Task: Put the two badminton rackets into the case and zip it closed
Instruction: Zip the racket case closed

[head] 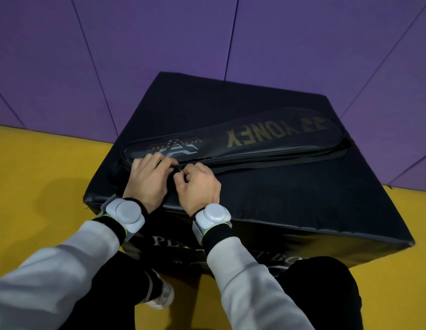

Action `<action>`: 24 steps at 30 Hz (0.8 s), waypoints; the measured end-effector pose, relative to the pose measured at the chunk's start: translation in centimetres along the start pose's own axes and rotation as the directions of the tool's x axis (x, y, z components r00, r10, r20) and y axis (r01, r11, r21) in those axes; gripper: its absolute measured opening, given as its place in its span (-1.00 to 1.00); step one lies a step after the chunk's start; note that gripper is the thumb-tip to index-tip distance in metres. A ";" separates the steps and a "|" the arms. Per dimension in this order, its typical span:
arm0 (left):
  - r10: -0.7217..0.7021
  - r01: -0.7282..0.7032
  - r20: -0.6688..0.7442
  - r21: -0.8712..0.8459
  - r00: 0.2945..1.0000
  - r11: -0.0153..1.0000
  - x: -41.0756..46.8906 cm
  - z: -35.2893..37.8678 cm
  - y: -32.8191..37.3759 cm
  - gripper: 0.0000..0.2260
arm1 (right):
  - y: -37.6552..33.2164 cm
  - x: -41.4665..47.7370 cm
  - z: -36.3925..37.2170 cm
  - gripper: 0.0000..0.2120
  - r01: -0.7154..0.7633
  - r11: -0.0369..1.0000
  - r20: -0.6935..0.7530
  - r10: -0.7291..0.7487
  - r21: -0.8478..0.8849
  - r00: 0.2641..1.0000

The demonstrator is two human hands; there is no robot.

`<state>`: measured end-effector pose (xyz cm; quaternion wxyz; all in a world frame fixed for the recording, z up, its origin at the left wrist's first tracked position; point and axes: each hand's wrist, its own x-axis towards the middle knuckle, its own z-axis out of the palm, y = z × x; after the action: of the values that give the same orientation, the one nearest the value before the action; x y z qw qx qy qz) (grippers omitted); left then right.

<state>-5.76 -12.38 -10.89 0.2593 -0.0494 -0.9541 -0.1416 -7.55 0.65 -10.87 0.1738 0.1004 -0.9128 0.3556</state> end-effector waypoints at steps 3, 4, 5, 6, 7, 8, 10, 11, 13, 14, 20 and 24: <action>-0.007 0.007 0.000 -0.004 1.000 1.000 0.1 -0.2 0.0 -0.83 | -0.1 0.0 -0.2 -0.77 -0.023 1.000 -0.016 0.023 -0.001 1.000; -0.006 0.006 0.001 -0.007 1.000 1.000 0.2 -0.3 -0.1 -0.83 | -0.1 0.0 -0.2 -0.77 -0.032 0.999 -0.027 0.032 0.002 0.999; 0.000 0.000 0.000 -0.006 1.000 1.000 0.2 -0.3 -0.3 -0.83 | -0.2 0.0 -0.3 -0.78 -0.040 0.999 -0.039 0.040 0.007 0.998; 0.007 -0.007 -0.004 -0.006 1.000 1.000 0.2 -0.4 -0.6 -0.84 | -0.2 0.0 -0.4 -0.78 -0.044 0.999 -0.047 0.044 0.009 0.998; 0.016 -0.016 -0.008 -0.005 1.000 1.000 0.1 -0.4 -0.9 -0.84 | -0.2 0.0 -0.4 -0.78 -0.046 0.999 -0.046 0.047 0.009 0.998; 0.026 -0.026 -0.015 -0.003 1.000 1.000 0.1 -0.5 -1.3 -0.85 | -0.2 0.0 -0.5 -0.78 -0.046 0.999 -0.038 0.047 0.009 0.998; 0.040 -0.040 -0.042 0.005 0.998 0.999 -0.1 -0.8 -2.3 -0.87 | -0.3 0.0 -0.5 -0.77 -0.050 0.999 -0.027 0.051 0.012 0.998; 0.045 -0.044 -0.056 0.010 0.997 0.999 -0.2 -0.9 -2.7 -0.87 | -0.3 0.0 -0.5 -0.77 -0.054 0.998 -0.028 0.055 0.016 0.998; 0.043 -0.043 -0.060 0.015 0.997 0.999 -0.3 -1.1 -3.5 -0.85 | -0.3 0.1 -0.6 -0.77 -0.063 0.998 -0.031 0.064 0.022 0.997; 0.036 -0.035 -0.051 0.017 0.998 0.999 -0.3 -1.2 -3.8 -0.84 | -0.2 0.1 -0.6 -0.77 -0.069 0.997 -0.027 0.069 0.022 0.997; -0.078 0.077 0.026 0.050 0.997 0.996 0.1 -2.1 -5.5 -0.86 | -0.2 0.3 -0.6 -0.80 -0.188 0.981 -0.113 0.193 0.049 0.975; -0.131 0.128 0.031 0.077 0.991 0.989 -0.1 -2.5 -5.2 -0.87 | -0.4 0.2 -0.6 -0.81 -0.203 0.977 -0.161 0.211 0.061 0.964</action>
<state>-5.38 -18.08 -10.16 0.2338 0.0201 -0.9645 -0.1212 -7.45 0.77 -10.11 0.2090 -0.0217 -0.8926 0.3989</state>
